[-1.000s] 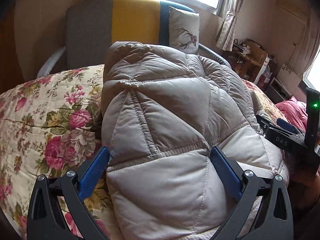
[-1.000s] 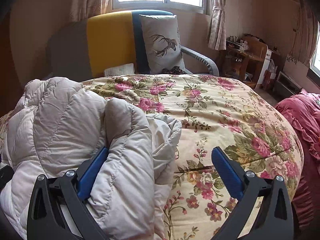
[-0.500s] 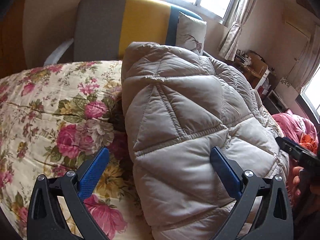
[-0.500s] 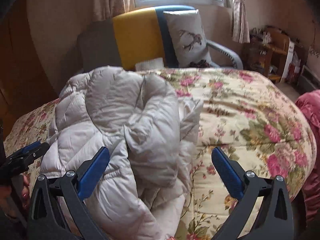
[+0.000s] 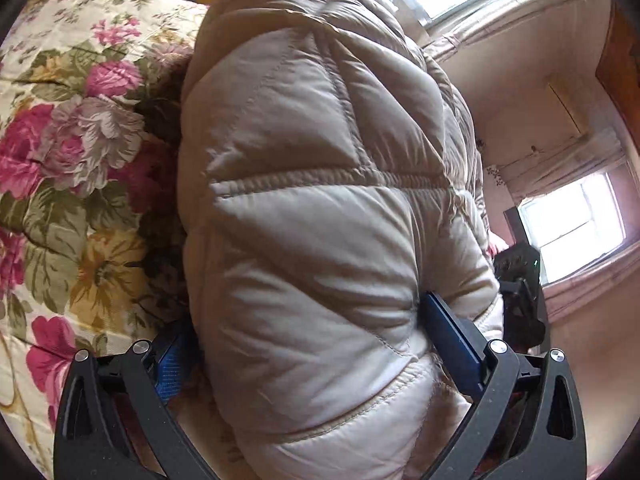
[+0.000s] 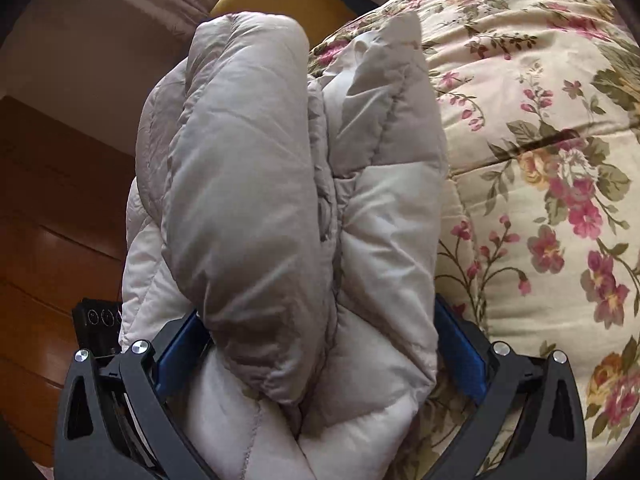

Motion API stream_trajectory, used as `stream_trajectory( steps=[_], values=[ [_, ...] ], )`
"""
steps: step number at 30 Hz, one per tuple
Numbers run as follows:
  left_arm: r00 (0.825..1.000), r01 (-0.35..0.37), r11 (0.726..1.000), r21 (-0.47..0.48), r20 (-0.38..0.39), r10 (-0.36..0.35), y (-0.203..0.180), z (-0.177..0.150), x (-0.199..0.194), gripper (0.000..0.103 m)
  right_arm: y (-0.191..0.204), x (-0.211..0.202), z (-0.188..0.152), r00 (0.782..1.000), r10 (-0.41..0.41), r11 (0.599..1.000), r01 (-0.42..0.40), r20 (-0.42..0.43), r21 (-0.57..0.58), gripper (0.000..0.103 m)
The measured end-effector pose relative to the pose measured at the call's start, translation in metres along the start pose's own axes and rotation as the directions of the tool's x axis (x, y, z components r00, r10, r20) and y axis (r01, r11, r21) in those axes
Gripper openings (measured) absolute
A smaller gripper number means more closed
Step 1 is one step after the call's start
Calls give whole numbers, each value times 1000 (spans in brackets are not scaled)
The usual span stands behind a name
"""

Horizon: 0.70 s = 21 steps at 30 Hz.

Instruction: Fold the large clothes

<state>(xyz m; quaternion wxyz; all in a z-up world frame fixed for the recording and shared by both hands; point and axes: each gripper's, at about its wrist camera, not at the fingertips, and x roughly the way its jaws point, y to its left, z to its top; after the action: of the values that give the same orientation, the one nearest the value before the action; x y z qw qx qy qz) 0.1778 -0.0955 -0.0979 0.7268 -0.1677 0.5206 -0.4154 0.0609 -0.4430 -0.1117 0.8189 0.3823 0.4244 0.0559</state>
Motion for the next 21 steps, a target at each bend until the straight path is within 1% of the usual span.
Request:
stream_trajectory(
  steps=[1,2,3,5,6,7,11,15,18,21],
  values=[
    [1000,-9,999,30,7,9,-5,-1,-1,96,4,3,1,1000,6,1000,-6,-8,-17,101],
    [1000,-20,998,54,16,19,-9,-2,-2,91,9,6,1,1000,14,999,-14,-12,-38,99],
    [999,-30,997,70,24,28,-12,-2,-4,89,15,8,1,1000,20,998,-21,-11,-64,96],
    [998,-49,995,90,43,45,-15,1,-11,75,29,10,0,1000,12,993,-10,20,-122,92],
    [997,-60,993,99,54,55,-16,2,-15,74,35,10,0,999,11,989,-5,38,-148,89],
    [995,-80,990,114,71,72,-17,4,-20,71,40,11,0,998,12,986,-3,54,-167,88],
    [980,-159,976,149,143,137,-21,6,-36,68,66,25,1,995,24,973,-2,95,-231,83],
    [958,-222,965,137,214,190,-13,9,-55,67,94,48,12,991,53,958,-17,119,-287,82],
    [933,-272,956,107,270,236,-4,14,-71,67,117,71,21,989,81,942,-36,125,-332,81],
    [910,-313,947,71,307,278,13,24,-91,67,138,104,35,987,101,926,-46,127,-376,80]
  ],
)
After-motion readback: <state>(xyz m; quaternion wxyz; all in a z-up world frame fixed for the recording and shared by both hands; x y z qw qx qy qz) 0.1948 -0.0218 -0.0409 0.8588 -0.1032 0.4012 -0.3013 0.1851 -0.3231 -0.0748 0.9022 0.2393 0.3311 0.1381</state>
